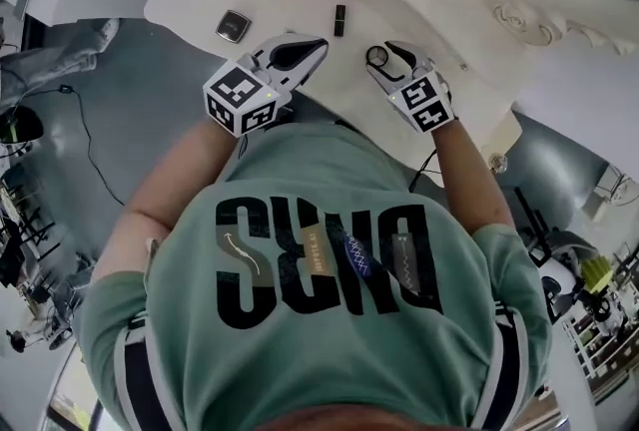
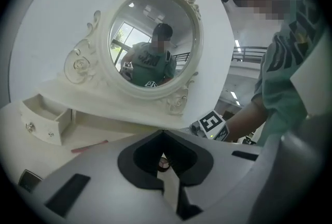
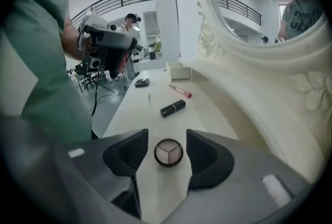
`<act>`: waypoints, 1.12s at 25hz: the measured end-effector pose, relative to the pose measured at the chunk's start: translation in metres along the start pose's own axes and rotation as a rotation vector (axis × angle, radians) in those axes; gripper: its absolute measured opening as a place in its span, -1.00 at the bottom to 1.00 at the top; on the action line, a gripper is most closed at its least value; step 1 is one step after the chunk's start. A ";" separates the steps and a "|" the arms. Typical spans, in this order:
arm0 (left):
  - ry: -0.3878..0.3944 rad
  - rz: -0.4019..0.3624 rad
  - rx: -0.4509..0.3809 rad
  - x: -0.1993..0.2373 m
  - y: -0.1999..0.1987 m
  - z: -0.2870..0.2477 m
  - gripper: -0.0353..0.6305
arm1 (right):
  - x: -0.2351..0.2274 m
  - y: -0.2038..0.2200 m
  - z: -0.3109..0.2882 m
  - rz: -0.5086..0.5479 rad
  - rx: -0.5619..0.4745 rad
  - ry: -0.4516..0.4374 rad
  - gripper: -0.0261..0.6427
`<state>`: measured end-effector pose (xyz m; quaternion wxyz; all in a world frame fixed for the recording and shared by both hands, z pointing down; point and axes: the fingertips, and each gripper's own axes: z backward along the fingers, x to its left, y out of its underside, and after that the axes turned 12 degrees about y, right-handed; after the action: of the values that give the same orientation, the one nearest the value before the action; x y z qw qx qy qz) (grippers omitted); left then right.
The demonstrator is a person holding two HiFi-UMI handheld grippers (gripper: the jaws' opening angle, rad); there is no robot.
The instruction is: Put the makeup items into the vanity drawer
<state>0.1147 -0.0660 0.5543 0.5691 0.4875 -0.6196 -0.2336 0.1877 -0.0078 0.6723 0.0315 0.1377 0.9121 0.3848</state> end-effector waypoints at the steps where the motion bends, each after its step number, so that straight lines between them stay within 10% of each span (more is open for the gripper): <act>1: 0.006 0.003 0.014 -0.001 0.006 -0.004 -0.89 | 0.001 0.010 -0.007 0.011 0.020 0.004 -0.23; 14: -0.022 0.021 0.018 -0.012 0.017 0.004 -0.89 | 0.002 0.033 -0.022 -0.006 0.092 -0.012 -0.27; 28: -0.177 -0.148 -0.368 -0.034 -0.140 0.149 -0.89 | -0.020 -0.203 0.121 -0.004 -0.367 -0.004 -0.27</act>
<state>0.0183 -0.1344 0.3838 0.5733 0.3972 -0.5763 -0.4260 0.1810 -0.0643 0.4420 0.0586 0.1287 0.8269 0.5442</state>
